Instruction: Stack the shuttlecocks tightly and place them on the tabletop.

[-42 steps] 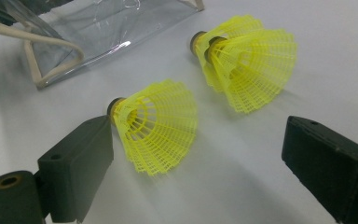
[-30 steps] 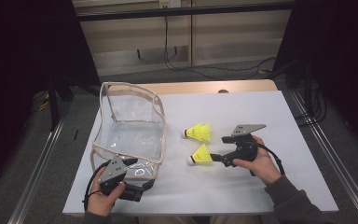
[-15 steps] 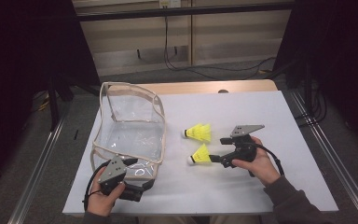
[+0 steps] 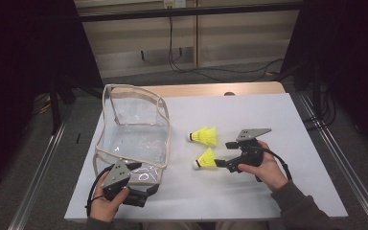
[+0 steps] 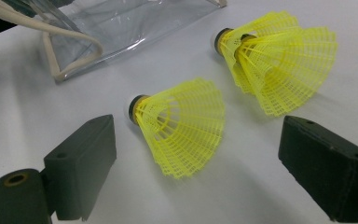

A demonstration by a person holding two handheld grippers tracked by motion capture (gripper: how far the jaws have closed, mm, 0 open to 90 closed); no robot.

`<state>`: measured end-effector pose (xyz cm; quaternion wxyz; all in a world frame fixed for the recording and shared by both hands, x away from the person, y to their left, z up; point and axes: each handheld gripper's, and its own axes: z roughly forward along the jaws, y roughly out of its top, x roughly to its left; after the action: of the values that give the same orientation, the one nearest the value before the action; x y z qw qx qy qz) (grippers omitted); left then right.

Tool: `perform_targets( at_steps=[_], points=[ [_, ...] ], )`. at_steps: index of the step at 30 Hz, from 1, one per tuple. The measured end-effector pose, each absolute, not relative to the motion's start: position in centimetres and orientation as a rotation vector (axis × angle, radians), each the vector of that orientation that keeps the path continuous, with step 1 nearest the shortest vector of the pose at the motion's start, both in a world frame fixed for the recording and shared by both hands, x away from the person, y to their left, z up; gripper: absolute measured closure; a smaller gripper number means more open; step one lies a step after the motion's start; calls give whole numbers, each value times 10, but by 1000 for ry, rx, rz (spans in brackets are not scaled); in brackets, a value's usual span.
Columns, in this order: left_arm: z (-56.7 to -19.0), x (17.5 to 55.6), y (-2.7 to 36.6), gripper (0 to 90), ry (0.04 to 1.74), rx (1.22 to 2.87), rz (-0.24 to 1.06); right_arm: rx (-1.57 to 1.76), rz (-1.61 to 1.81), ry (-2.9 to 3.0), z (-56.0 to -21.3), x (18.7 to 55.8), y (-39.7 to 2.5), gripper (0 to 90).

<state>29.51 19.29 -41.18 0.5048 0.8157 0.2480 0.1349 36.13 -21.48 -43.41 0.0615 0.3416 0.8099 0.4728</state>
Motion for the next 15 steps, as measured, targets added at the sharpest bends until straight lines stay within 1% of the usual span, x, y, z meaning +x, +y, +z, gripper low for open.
perform_targets(
  at_steps=[10, 15],
  points=[
    [-412, 295, 193, 36, 604, 1968, 327, 1035, 1430, 2449, -434, 361, -215, 119],
    [-411, 295, 193, 36, 601, 1969, 327, 1015, 1423, 2463, -435, 360, -212, 140]
  ],
)
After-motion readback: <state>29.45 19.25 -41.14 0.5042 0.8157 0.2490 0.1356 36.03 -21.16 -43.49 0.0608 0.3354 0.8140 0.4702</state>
